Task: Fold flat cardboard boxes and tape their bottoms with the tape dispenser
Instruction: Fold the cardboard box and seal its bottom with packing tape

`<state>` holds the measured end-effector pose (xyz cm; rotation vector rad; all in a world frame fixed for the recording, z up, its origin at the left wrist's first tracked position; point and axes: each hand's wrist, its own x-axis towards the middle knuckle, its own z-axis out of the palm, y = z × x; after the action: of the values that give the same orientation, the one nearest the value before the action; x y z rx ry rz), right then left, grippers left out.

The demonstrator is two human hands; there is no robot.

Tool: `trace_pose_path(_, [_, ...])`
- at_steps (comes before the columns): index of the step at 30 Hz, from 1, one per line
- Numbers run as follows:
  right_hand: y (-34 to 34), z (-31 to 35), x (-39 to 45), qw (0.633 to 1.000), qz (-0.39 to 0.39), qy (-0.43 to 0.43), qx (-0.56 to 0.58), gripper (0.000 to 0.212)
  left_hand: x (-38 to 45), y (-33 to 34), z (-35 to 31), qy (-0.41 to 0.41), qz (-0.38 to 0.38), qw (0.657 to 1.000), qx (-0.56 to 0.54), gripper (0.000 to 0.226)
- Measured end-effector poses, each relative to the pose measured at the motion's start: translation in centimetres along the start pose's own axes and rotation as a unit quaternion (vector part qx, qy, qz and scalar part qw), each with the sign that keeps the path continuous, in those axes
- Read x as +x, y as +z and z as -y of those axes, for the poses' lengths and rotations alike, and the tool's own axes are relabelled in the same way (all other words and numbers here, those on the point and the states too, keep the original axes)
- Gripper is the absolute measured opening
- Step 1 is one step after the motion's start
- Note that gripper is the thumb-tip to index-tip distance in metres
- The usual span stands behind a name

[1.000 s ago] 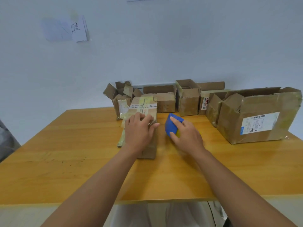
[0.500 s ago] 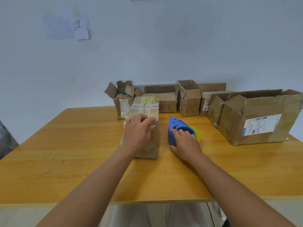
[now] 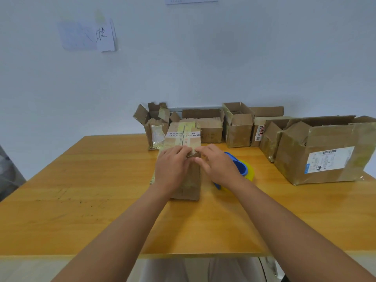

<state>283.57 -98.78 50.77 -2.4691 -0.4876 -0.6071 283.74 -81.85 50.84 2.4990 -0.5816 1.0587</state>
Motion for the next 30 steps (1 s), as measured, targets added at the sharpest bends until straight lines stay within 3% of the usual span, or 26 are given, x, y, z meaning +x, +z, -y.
trace_pose_path(6, [0.4,-0.3,0.5,1.0,-0.005,-0.017,0.004,0.025,0.3,-1.1,1.1,0.027,0.056,0.998,-0.009,0.028])
trace_pose_path(12, [0.3,-0.4,0.9,0.998,-0.035,-0.033,-0.031,0.019,-0.2,-1.4,2.2,0.062,0.056,0.996,0.008,0.036])
trace_pose_path(20, [0.6,-0.4,1.1,0.993,-0.072,-0.078,-0.06,0.025,0.0,-2.0,3.1,0.031,0.078,0.996,0.007,0.031])
trace_pose_path(23, [0.8,-0.4,0.9,0.992,-0.049,-0.104,-0.052,0.03,0.3,-2.2,3.5,-0.036,0.103,0.99,-0.093,0.044])
trace_pose_path(27, [0.7,-0.4,1.1,0.998,-0.02,-0.054,0.039,0.036,1.4,-2.2,4.1,-0.074,0.12,0.973,-0.183,0.048])
trace_pose_path(30, [0.5,-0.4,1.9,0.993,-0.01,0.002,0.121,0.029,1.6,-1.5,4.0,-0.097,0.097,0.977,-0.166,0.03])
